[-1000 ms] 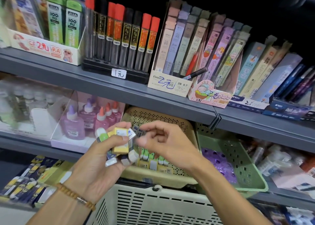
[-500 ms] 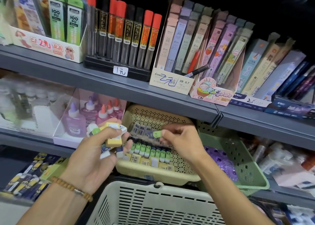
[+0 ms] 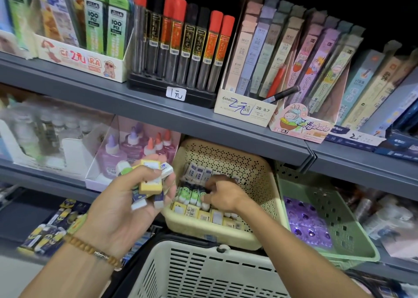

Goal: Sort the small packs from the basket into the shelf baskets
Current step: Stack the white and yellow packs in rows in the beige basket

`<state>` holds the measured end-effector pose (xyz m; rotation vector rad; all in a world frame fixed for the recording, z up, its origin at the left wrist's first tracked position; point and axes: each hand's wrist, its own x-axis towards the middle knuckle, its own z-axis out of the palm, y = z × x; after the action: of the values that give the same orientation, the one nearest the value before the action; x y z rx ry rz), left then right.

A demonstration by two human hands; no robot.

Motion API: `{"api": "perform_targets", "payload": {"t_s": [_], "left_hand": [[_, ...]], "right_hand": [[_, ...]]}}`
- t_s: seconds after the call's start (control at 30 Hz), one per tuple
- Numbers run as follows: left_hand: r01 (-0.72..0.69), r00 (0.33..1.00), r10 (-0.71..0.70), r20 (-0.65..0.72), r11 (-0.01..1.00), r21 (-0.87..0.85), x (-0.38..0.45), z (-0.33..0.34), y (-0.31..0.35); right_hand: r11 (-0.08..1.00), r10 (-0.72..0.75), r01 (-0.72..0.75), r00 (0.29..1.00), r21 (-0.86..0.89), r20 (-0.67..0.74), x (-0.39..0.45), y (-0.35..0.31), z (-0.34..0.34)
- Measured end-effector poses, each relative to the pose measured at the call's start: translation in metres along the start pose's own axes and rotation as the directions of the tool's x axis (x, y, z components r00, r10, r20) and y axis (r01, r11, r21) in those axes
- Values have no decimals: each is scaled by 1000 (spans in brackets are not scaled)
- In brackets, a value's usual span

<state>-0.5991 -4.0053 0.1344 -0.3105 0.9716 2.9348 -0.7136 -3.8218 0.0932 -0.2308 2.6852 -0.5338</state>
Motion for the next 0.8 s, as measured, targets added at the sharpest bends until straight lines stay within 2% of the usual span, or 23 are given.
{"api": "perform_targets", "payload": {"t_s": [0.2,0.33,0.37,0.43,0.5,0.57,0.63,0.7,0.8], "left_hand": [[36,999,-36,25,999,29,-2,-5,4],[52,999,-52,14,997,55,-1,-5,3],[58,998,-58,7,997,60,-1,-4,2],[61,998,-61,-11,996,61,0,-3,-1],[58,998,-56,-28,996,66,3,-3,-4],[59,998,-58,-13,994,95,4,-2,-6],[75,996,-81,33,985,154,4,-1,-9],[82,993,-100,70,971,223,4,-1,-11],[64,995,-82,52,957,282,3,1,-14]], "right_hand": [[989,146,-149,982,15,119,19,-9,1],[930,126,-184,973,318,196,24,-16,3],[913,114,-174,977,370,179,23,-18,3],[894,79,-76,997,441,13,15,-21,0],[779,-16,67,996,624,-87,0,-24,-2],[615,-168,133,985,777,-36,-21,-30,-5],[535,-294,166,956,828,-1,-39,-36,-4],[495,-323,172,946,852,-3,-48,-38,-4],[419,-269,115,963,901,2,-50,-34,-6]]}}
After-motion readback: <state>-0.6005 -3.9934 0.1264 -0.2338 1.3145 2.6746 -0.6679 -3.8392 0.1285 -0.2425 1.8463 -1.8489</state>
